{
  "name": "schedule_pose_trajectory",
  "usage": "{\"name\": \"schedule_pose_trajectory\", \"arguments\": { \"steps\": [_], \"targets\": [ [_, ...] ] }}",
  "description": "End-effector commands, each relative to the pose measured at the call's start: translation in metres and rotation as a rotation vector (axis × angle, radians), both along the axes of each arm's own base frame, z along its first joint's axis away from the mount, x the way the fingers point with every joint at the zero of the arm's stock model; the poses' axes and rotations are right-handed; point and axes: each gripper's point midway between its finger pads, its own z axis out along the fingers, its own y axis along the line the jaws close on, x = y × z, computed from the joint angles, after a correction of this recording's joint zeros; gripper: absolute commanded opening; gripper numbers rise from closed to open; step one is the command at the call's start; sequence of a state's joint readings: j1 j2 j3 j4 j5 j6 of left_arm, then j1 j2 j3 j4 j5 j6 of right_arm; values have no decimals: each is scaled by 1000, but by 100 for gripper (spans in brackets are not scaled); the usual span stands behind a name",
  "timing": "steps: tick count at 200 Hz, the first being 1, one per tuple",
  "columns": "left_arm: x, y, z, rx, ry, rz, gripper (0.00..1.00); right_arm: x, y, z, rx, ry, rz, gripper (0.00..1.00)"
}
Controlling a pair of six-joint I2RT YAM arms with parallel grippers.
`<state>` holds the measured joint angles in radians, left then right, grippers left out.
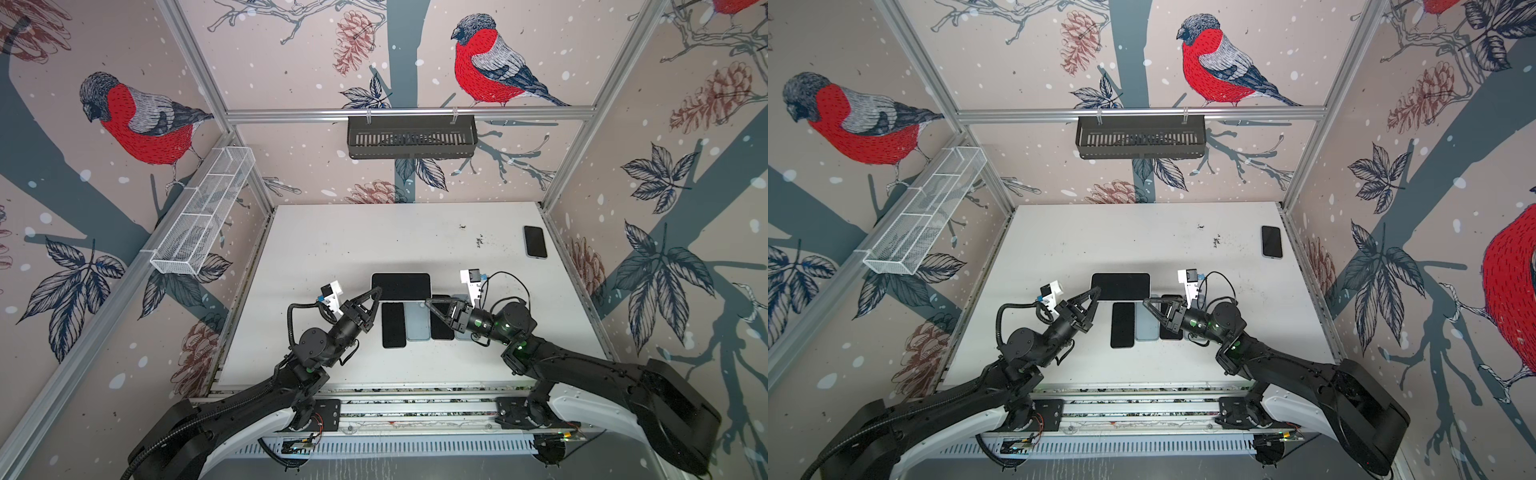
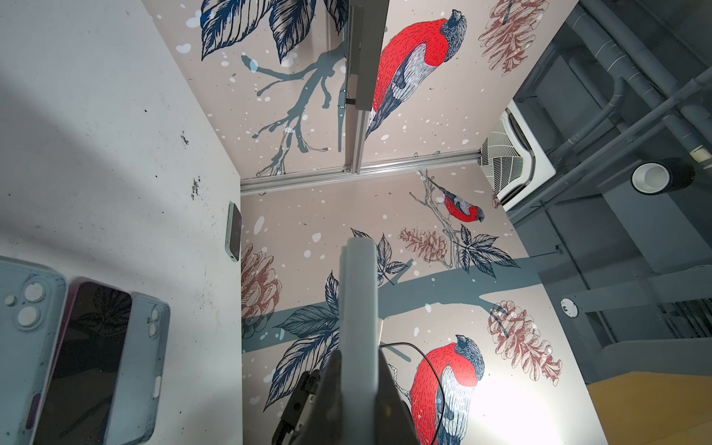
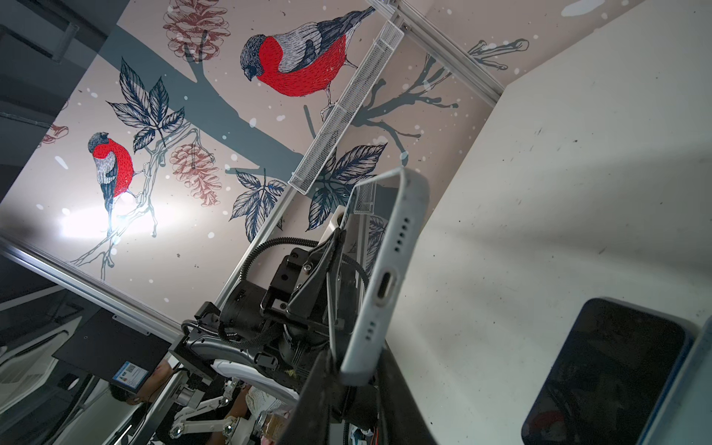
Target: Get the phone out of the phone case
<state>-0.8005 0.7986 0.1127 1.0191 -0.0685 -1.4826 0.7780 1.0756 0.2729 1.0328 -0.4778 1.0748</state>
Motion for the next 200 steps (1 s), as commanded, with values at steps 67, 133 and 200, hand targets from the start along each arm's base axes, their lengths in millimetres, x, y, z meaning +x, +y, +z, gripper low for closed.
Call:
{"name": "schedule_pose_trajectory", "arguments": {
  "steps": [67,133,200],
  "targets": [
    [-9,4,30,-63,-110,-10,0,-2,0,13,41,-31,24,21],
    [-7,0,30,-32,-82,-19,0,-13,1,-13,-39,-96,63,1],
    [-1,-10,32,51,-62,-24,0,-23,4,-64,-286,-325,8,3]
  ]
}}
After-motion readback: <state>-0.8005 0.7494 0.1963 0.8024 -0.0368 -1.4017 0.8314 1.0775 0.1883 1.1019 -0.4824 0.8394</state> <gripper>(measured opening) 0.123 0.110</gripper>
